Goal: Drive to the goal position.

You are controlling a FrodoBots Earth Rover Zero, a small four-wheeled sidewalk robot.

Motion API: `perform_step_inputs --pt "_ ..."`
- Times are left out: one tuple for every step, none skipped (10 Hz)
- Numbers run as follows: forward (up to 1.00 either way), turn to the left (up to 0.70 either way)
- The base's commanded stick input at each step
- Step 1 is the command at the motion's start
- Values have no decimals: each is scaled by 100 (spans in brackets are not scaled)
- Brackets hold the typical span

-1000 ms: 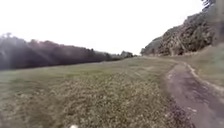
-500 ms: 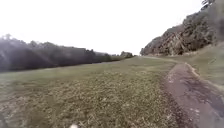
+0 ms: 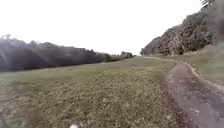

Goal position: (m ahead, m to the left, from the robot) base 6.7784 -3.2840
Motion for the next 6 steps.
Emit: perform_step_inputs --pt "6 0" --pt "6 0" --pt "6 0" --pt "6 0" --pt "6 0" --pt "6 0"
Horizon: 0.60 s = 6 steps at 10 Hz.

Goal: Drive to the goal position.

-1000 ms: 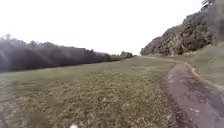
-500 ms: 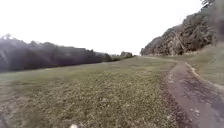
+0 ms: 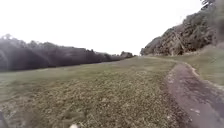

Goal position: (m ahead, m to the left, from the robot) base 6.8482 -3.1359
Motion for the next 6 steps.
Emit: perform_step_inputs --pt "6 0" --pt "6 0" --pt "6 0" --pt "6 0" --pt "6 0" --pt "6 0"
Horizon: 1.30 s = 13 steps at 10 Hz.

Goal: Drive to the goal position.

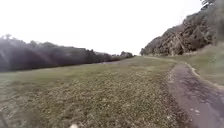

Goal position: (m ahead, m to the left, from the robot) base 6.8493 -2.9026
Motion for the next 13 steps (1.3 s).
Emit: perform_step_inputs --pt "6 0" --pt "6 0" --pt "5 0" --pt "6 0" --pt "6 0" --pt "6 0" --pt "6 0" --pt "6 0" --pt "6 0" --pt "6 0" --pt "6 0" --pt "6 0" --pt "5 0"
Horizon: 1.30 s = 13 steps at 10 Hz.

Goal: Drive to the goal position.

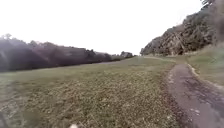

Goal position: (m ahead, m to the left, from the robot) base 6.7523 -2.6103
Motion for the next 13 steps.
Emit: perform_step_inputs --pt "6 0" --pt "6 0" --pt "6 0" --pt "6 0" --pt "6 0" --pt "6 0" --pt "6 0" --pt "6 0" --pt "6 0" --pt "6 0" --pt "6 0" --pt "6 0" --pt "6 0"
